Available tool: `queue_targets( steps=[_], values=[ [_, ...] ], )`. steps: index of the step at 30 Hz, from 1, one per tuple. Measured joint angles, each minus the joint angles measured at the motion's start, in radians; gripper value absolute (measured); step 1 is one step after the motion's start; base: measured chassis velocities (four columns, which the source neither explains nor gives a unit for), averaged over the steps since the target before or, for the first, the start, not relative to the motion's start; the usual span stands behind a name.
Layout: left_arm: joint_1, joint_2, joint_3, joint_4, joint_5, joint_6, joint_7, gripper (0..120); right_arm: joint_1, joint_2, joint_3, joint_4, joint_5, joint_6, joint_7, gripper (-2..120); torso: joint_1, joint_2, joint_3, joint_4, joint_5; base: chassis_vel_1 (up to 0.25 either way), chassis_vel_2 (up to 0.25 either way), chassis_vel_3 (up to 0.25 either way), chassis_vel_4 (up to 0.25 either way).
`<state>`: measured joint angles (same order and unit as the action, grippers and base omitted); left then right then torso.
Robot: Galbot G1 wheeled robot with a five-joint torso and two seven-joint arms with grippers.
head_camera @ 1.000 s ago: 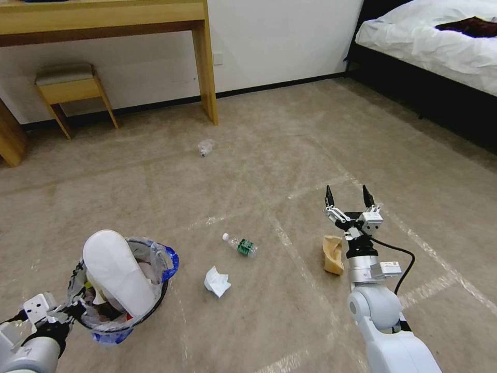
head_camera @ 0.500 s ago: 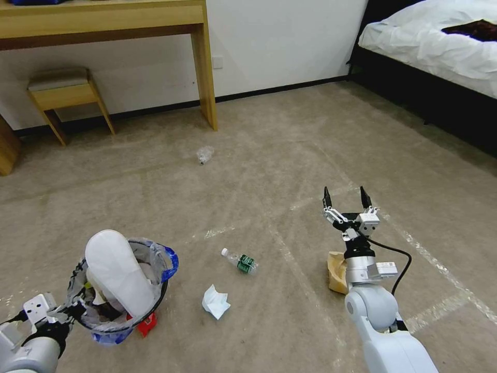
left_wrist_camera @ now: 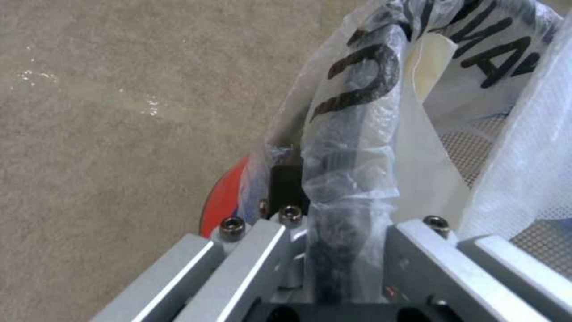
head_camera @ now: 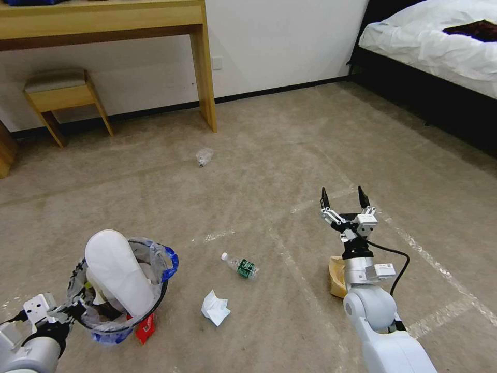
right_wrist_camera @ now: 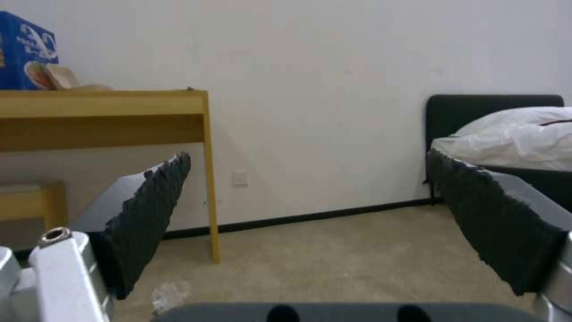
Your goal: Pick up the trash bin and place the garbage on the floor into it.
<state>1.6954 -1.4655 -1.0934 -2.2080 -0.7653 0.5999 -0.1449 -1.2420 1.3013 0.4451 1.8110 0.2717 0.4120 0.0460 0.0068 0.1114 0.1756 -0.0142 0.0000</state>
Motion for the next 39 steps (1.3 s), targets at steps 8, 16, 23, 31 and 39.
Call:
queue_targets(
  steps=[8,16,23,31,39],
  values=[
    [-0.007,-0.001,-0.004,0.003,0.000,0.003,-0.002,1,-0.002,-0.013,-0.014,0.003,0.002,-0.003,0.001,100,0.000,0.000,0.000,0.0000,0.0000,0.000,0.000,0.000,0.000],
    [-0.015,0.007,-0.030,0.009,-0.012,0.014,-0.006,1,0.010,-0.033,-0.038,0.013,0.007,-0.038,0.009,100,0.000,0.000,0.000,0.0000,0.0000,0.000,0.000,0.000,0.000],
    [-0.030,0.009,-0.045,0.026,-0.024,0.020,-0.011,1,0.061,-0.070,-0.121,0.016,0.049,-0.100,0.029,100,0.000,0.000,0.000,-0.0001,-0.0001,0.000,0.000,0.000,0.000],
    [-0.052,0.019,-0.070,0.047,-0.045,0.028,-0.024,1,0.171,-0.155,-0.319,0.004,0.191,-0.254,0.112,100,0.000,0.000,0.000,0.0001,0.0000,0.000,0.000,0.000,0.000],
    [-0.065,0.023,-0.071,0.071,-0.044,0.029,-0.025,1,0.205,-0.262,-0.402,0.042,0.282,-0.441,0.174,100,0.000,0.000,0.000,0.0001,0.0000,0.000,0.000,0.000,0.000]
  ],
)
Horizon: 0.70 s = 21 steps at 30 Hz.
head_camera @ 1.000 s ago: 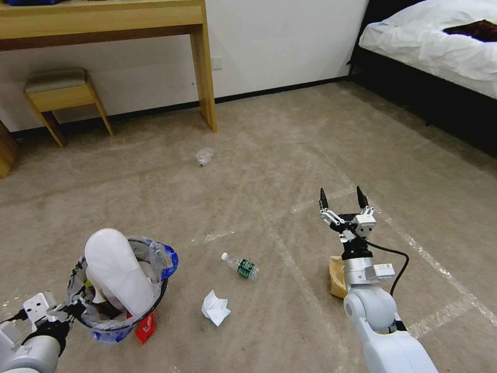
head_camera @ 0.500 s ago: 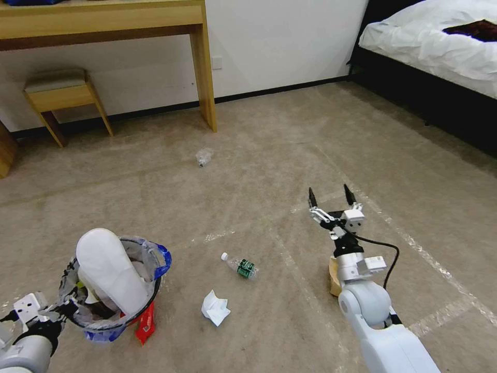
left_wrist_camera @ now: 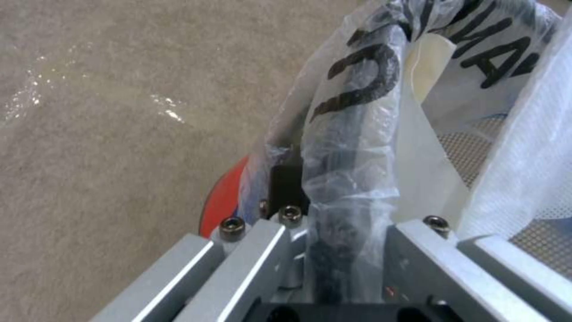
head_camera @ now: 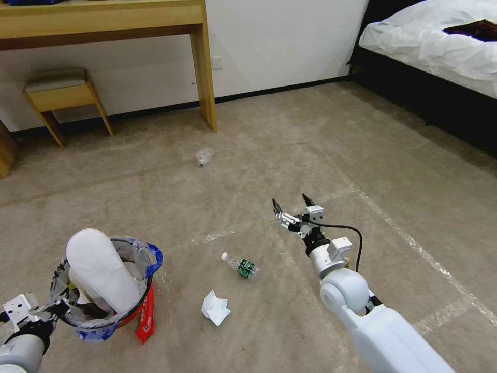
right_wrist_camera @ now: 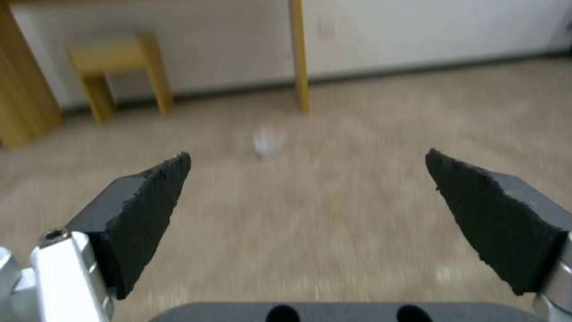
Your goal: Pick up the trash bin and place the garbage on the floor into it.
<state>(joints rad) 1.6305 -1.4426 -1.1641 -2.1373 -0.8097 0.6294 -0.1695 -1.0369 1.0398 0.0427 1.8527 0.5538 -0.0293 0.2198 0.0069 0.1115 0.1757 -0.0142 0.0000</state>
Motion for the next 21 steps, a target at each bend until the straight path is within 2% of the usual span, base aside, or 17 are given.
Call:
queue_targets(
  steps=[2,3,5,6,9,13,15,16,18,21],
  values=[
    [-0.016,0.003,0.015,0.005,0.004,0.004,-0.004,1,0.008,-0.056,-0.037,0.066,0.092,-0.185,0.065,100,0.000,0.000,0.000,-0.0002,0.0001,0.000,0.000,0.000,0.000],
    [-0.016,0.003,0.015,0.005,0.004,0.004,-0.004,1,0.008,-0.056,-0.037,0.066,0.092,-0.185,0.065,100,0.000,0.000,0.000,-0.0002,0.0001,0.000,0.000,0.000,0.000],
    [-0.025,0.004,0.023,0.005,0.006,0.007,-0.007,1,0.023,-0.075,-0.070,0.095,0.142,-0.262,0.103,100,0.000,0.000,0.000,-0.0002,0.0000,0.000,0.000,0.000,0.000],
    [-0.025,0.004,0.023,0.005,0.006,0.007,-0.007,1,0.023,-0.075,-0.070,0.095,0.142,-0.262,0.103,100,0.000,0.000,0.000,-0.0002,0.0000,0.000,0.000,0.000,0.000],
    [-0.029,0.004,0.031,0.000,0.007,0.010,-0.009,1,0.054,-0.100,-0.135,0.138,0.261,-0.387,0.157,100,0.000,0.000,0.000,-0.0001,0.0000,0.000,0.000,0.000,0.000],
    [-0.027,0.006,0.033,-0.005,0.007,0.010,-0.009,1,0.080,-0.108,-0.185,0.147,0.321,-0.440,0.192,100,0.000,0.000,0.000,-0.0001,0.0000,0.000,0.000,0.000,0.000],
    [-0.025,0.008,0.034,-0.009,0.008,0.010,-0.009,1,0.110,-0.111,-0.246,0.150,0.403,-0.506,0.243,100,0.000,0.000,0.000,0.0000,0.0000,0.000,0.000,0.000,0.000],
    [-0.025,0.008,0.034,-0.009,0.008,0.010,-0.009,1,0.110,-0.111,-0.246,0.150,0.403,-0.506,0.243,100,0.000,0.000,0.000,0.0000,0.0000,0.000,0.000,0.000,0.000],
    [-0.024,0.009,0.032,-0.012,0.008,0.010,-0.009,1,0.126,-0.111,-0.286,0.156,0.459,-0.565,0.278,100,0.000,0.000,0.000,-0.0001,0.0000,0.000,0.000,0.000,0.000],
    [-0.021,0.008,0.033,-0.013,0.010,0.010,-0.009,1,0.149,-0.108,-0.329,0.143,0.471,-0.609,0.290,100,0.000,0.000,0.000,-0.0001,0.0000,0.000,0.000,0.000,0.000]
  ],
)
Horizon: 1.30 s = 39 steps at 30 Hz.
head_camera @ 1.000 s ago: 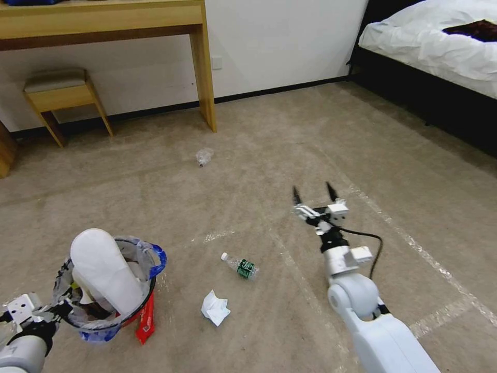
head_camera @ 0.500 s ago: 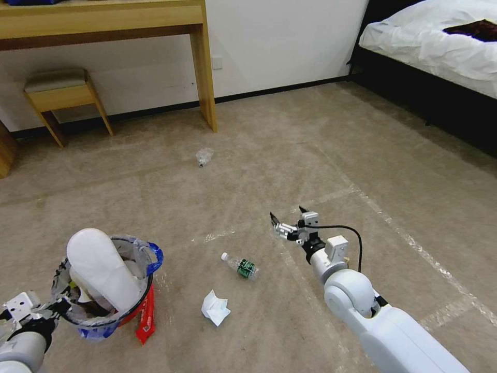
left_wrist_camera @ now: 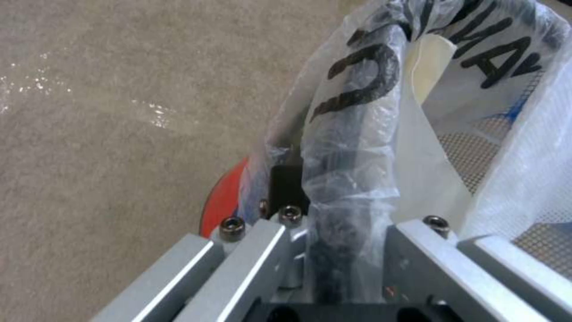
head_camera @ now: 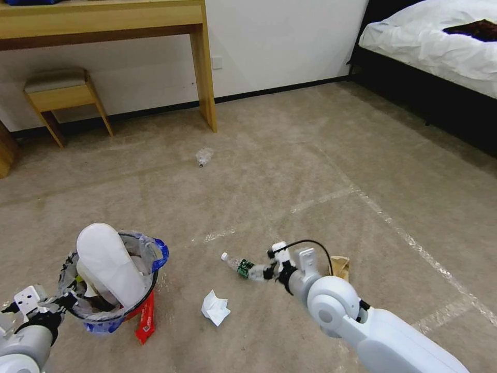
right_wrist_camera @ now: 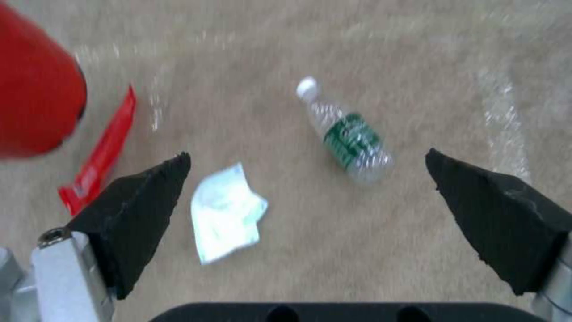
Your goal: Pick up the trash bin and place the garbage on the floor into it.
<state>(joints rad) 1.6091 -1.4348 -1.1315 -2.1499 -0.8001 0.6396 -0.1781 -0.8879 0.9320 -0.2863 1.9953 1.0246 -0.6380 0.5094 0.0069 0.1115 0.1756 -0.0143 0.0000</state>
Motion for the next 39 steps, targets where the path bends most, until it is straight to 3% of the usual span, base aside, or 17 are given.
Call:
queue_targets(
  steps=[7,14,25,39],
  values=[
    [-0.006,-0.005,0.004,0.001,0.004,0.000,0.000,1,0.069,0.002,-0.078,-0.059,-0.022,-0.051,-0.015,100,0.000,0.000,0.000,0.0000,0.0000,0.000,0.000,0.000,0.000],
    [-0.003,-0.014,0.006,-0.004,0.008,0.000,0.000,1,0.200,0.037,-0.191,-0.172,-0.156,-0.060,-0.110,100,0.000,0.000,0.000,0.0002,0.0000,0.000,0.000,0.000,0.000],
    [-0.003,-0.018,0.002,-0.007,0.007,0.000,0.002,1,0.292,0.079,-0.286,-0.311,-0.303,-0.005,-0.220,100,0.000,0.000,0.000,0.0000,0.0001,0.000,0.000,0.000,0.000],
    [-0.004,-0.022,0.005,-0.006,0.008,-0.001,0.002,1,0.323,0.161,-0.328,-0.507,-0.400,0.070,-0.288,100,0.000,0.000,0.000,0.0000,-0.0001,0.000,0.000,0.000,0.000]
  ],
)
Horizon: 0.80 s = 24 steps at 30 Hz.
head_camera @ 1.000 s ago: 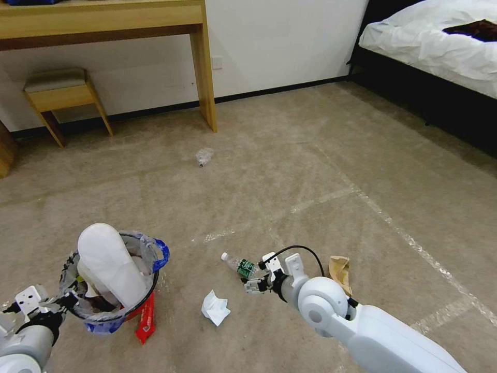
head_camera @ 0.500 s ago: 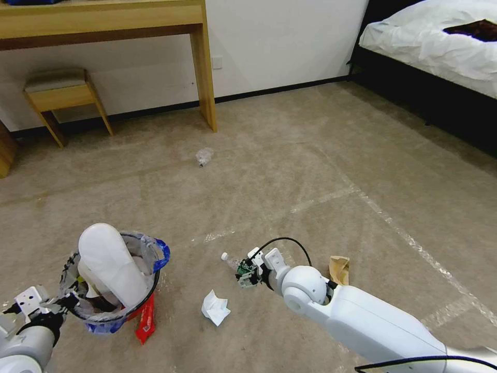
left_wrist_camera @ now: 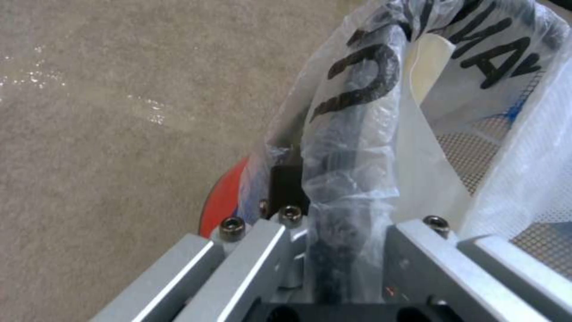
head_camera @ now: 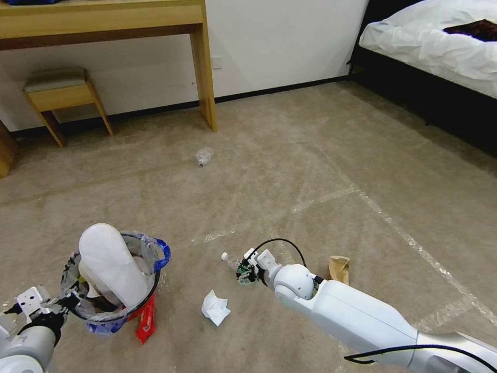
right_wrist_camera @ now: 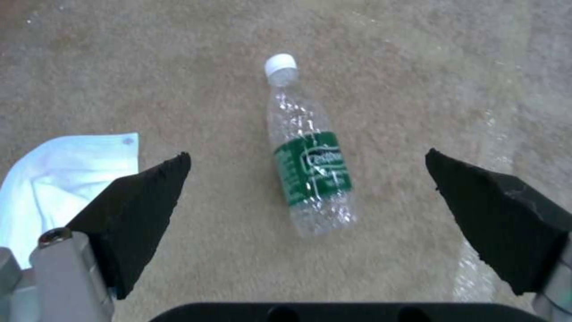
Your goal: Pick up the trash bin and place the garbage on the floor into it.
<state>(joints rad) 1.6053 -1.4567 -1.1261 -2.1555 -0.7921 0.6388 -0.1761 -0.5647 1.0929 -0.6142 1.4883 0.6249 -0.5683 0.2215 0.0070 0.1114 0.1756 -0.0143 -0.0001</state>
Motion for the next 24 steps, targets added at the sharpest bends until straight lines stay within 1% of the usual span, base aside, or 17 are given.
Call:
queue_targets(
  steps=[2,4,8,10,13,18,24],
  values=[
    [0.001,-0.001,0.000,-0.003,0.000,0.000,0.000,1,0.002,0.012,-0.005,-0.018,-0.008,0.009,-0.007,100,0.000,0.000,0.000,0.0001,0.0001,0.000,0.000,0.000,0.000],
    [0.003,-0.004,0.001,-0.007,0.000,0.000,0.000,1,0.007,0.040,-0.017,-0.062,-0.038,0.042,-0.025,100,0.000,0.000,0.000,0.0000,0.0001,0.000,0.000,0.000,0.000],
    [0.005,-0.005,0.001,-0.011,0.000,0.000,0.000,1,0.014,0.061,-0.023,-0.095,-0.054,0.061,-0.041,100,0.000,0.000,0.000,0.0000,0.0000,0.000,0.000,0.000,0.000],
    [0.009,-0.006,-0.002,-0.015,0.000,0.000,0.000,1,0.023,0.083,-0.031,-0.136,-0.067,0.086,-0.059,100,0.000,0.000,0.000,0.0001,0.0001,0.000,0.000,0.000,0.000],
    [0.009,-0.006,-0.002,-0.015,0.000,0.000,0.000,1,0.024,0.087,-0.032,-0.144,-0.069,0.091,-0.062,100,0.000,0.000,0.000,0.0001,0.0000,0.000,0.000,0.000,0.000],
    [0.011,-0.008,-0.003,-0.021,0.001,-0.001,-0.001,1,0.023,0.137,-0.042,-0.236,-0.094,0.142,-0.080,99,0.000,0.000,0.000,0.0002,0.0001,0.000,0.000,0.000,0.000],
    [0.019,-0.009,-0.006,-0.031,0.001,-0.001,-0.001,1,0.009,0.155,-0.034,-0.304,-0.114,0.169,-0.102,99,0.000,0.000,0.000,0.0000,0.0001,0.000,0.000,0.000,0.000]
  ],
)
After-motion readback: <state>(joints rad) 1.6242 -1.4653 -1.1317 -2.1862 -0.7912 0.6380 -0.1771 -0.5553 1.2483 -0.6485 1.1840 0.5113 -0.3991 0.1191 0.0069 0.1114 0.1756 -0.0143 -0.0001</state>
